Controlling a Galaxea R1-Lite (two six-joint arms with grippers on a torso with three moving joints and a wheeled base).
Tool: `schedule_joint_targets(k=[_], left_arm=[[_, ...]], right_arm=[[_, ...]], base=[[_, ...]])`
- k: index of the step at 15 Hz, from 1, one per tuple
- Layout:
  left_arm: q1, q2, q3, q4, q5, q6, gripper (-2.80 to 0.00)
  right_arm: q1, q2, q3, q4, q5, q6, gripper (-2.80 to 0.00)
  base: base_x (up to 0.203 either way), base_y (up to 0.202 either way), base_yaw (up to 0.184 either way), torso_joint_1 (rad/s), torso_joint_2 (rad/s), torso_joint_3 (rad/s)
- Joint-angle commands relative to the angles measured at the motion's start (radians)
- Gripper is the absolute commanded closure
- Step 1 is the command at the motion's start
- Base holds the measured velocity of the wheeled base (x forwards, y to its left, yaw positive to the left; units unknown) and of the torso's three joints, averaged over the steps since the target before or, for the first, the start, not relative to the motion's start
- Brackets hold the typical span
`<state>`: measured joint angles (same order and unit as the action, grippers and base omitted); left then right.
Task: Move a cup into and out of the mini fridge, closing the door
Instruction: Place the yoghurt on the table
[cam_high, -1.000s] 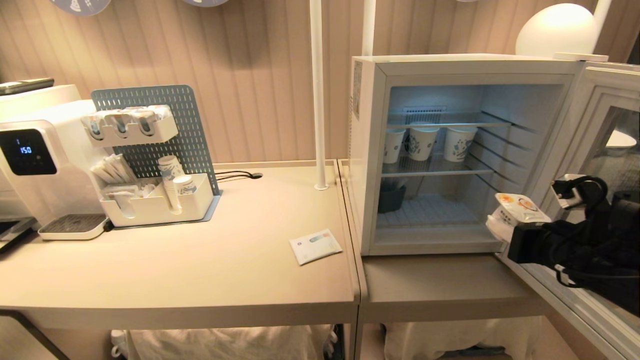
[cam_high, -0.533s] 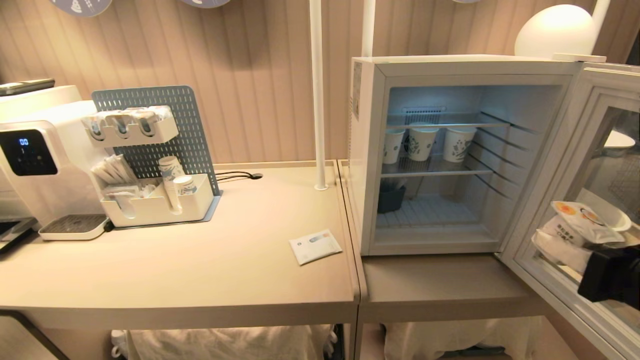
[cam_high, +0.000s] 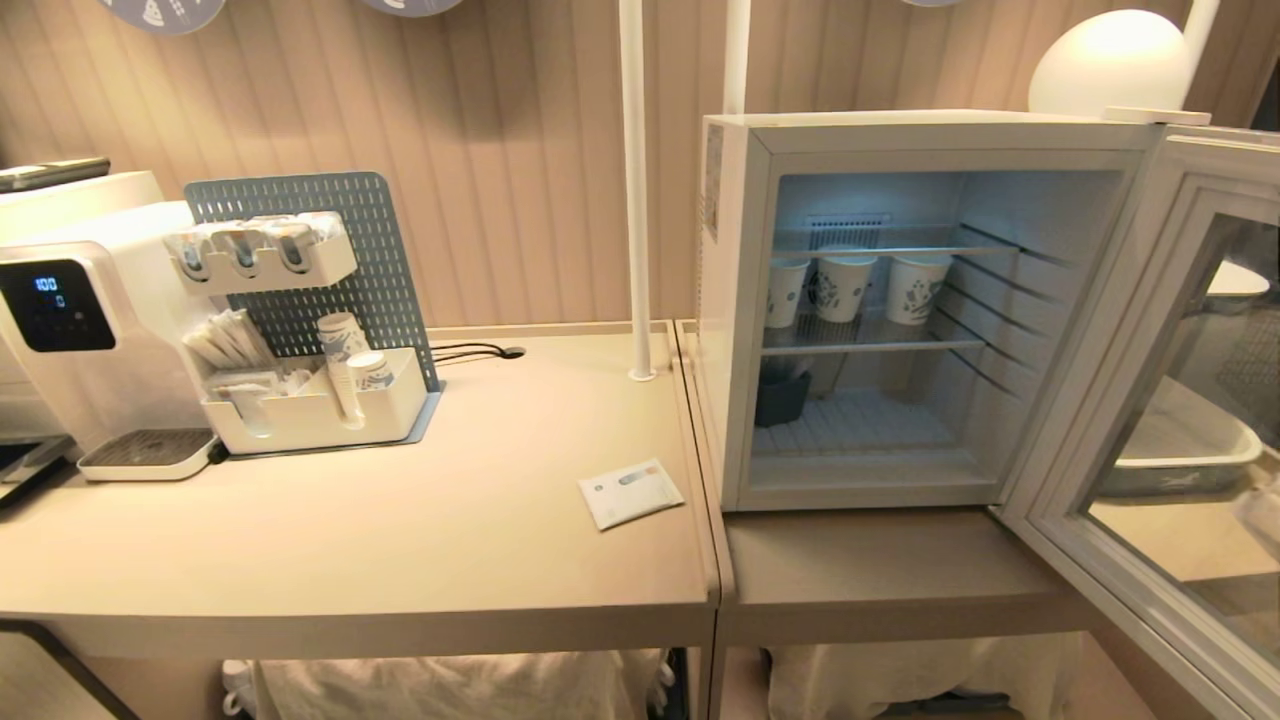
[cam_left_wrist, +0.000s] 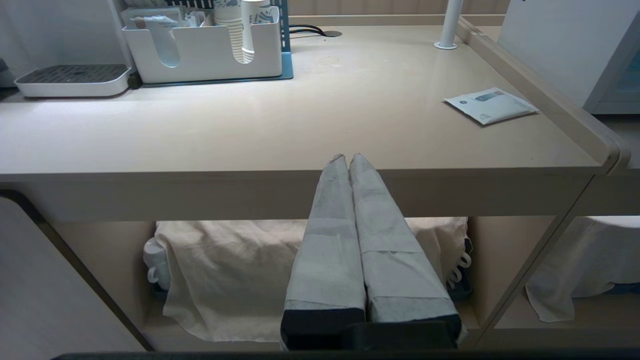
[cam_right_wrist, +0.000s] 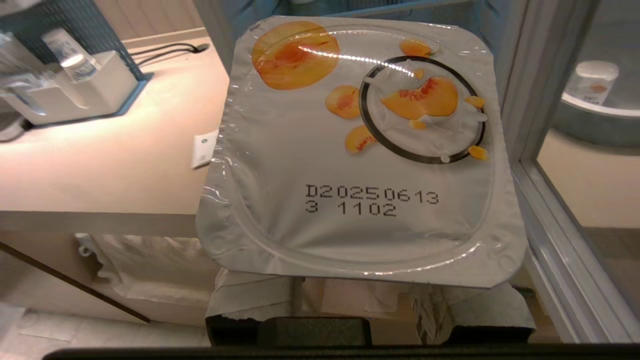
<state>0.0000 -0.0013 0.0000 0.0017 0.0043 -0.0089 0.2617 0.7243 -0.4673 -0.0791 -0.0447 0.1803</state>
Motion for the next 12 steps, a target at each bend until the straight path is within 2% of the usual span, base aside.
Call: schedule_joint_targets(k=[1, 3, 4, 5, 8, 10, 12], left_arm=[[0.000, 0.001, 0.002, 0.000, 0.000, 0.000, 0.00], [0.000, 0.001, 0.002, 0.000, 0.000, 0.000, 0.00], [0.000, 0.001, 0.002, 0.000, 0.000, 0.001, 0.00], [0.000, 0.001, 0.002, 0.000, 0.000, 0.001, 0.00], [0.000, 0.001, 0.002, 0.000, 0.000, 0.000, 0.00], [0.000, 0.001, 0.002, 0.000, 0.000, 0.000, 0.00], [0.000, 0.001, 0.002, 0.000, 0.000, 0.000, 0.00]], right_arm=[[-0.001, -0.179, -0.098, 0.233, -0.001, 0.032, 0.00], [-0.042, -0.289, -0.143, 0.362, -0.001, 0.050, 0.00], [-0.106, -0.324, -0.155, 0.417, 0.005, 0.051, 0.00], [-0.165, -0.384, -0.162, 0.473, 0.027, 0.052, 0.00], [-0.224, -0.636, -0.142, 0.573, 0.131, 0.043, 0.00], [-0.241, -0.731, -0.104, 0.570, 0.151, 0.047, 0.00], [-0.249, -0.730, 0.065, 0.391, 0.084, 0.027, 0.00]], base=[[0.000, 0.000, 0.000, 0.000, 0.00, 0.000], [0.000, 0.000, 0.000, 0.000, 0.00, 0.000], [0.000, 0.000, 0.000, 0.000, 0.00, 0.000], [0.000, 0.000, 0.000, 0.002, 0.00, 0.027], [0.000, 0.000, 0.000, 0.000, 0.00, 0.000], [0.000, 0.000, 0.000, 0.000, 0.00, 0.000], [0.000, 0.000, 0.000, 0.000, 0.00, 0.000]])
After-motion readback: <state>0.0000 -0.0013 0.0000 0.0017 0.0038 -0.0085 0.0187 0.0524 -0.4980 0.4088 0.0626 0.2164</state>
